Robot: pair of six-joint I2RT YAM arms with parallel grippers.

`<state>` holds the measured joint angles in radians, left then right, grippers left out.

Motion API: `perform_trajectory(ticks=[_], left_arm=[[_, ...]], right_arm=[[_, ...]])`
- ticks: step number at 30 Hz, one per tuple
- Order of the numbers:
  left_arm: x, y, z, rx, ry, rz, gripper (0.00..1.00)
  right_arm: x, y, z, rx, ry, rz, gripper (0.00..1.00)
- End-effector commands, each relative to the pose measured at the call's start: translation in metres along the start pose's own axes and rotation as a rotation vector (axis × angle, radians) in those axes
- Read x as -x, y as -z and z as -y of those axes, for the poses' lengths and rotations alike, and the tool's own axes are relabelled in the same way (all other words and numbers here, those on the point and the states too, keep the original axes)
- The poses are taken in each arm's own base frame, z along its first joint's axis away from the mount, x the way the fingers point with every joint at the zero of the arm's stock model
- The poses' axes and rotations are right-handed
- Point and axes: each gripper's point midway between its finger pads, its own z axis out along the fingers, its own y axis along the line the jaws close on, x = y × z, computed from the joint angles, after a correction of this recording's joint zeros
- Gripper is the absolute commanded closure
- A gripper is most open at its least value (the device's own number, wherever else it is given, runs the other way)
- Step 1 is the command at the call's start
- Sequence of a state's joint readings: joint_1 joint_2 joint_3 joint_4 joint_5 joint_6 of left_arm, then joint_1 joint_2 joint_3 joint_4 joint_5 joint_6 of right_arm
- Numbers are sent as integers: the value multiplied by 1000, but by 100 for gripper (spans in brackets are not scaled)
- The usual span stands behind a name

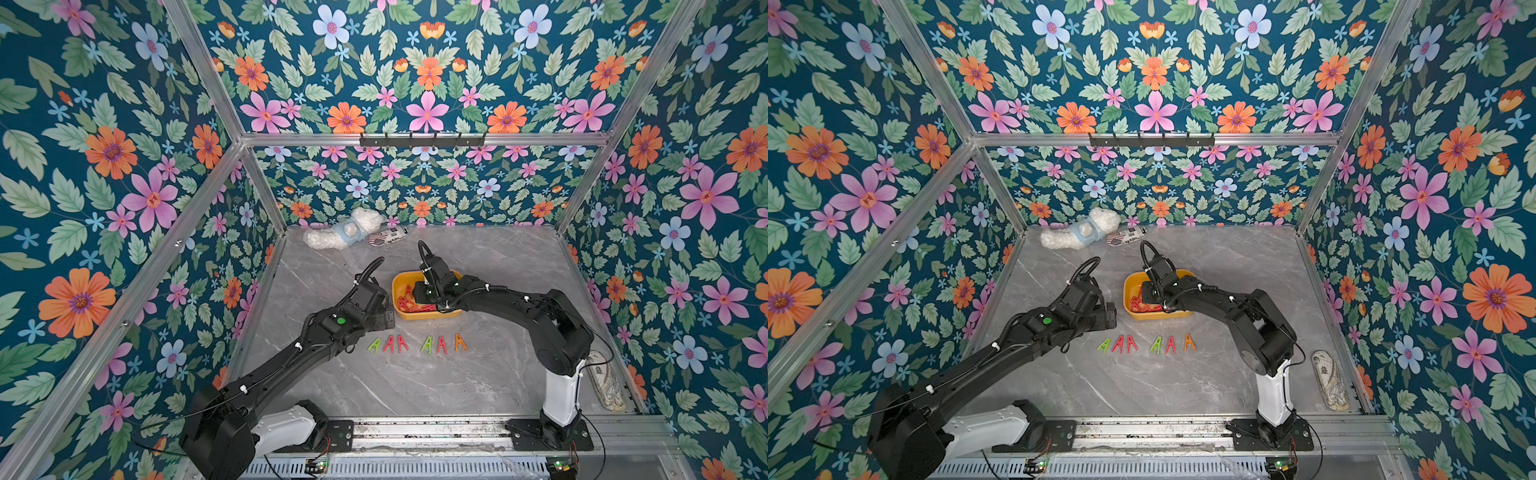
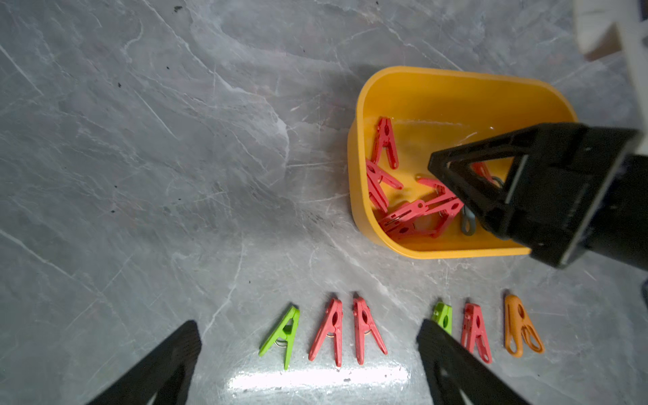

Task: Take the clothespins out of the storage box
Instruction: Pick up the clothespin from the storage box.

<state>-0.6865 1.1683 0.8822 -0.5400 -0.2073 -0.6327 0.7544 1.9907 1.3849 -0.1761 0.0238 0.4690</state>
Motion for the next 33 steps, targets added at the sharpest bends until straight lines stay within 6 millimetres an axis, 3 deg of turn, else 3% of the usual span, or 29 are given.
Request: perform_trajectory(ticks=[1,10,19,26,29,33], left_arm=[[1,2,-9,36,19,4,0],[2,2,-14,55,17,-6,0],[-1,-1,-18,62,20,-16,0],[1,2,-19,60,29,-9,0],[0,2,-19,57,31,-8,0],[0,1,-18,51,32,-10,0]], right_arm=[[-1,-11,6,-45,21,-16,61],[-3,-40,12,-87,35,-45,68],[-9,-58,20,-136,57,-76,69],[-14,-60,24,-154,65,-97,79],[-14,-56,24,-161,64,-95,88],[-12,-49,25,-161,56,-84,91]])
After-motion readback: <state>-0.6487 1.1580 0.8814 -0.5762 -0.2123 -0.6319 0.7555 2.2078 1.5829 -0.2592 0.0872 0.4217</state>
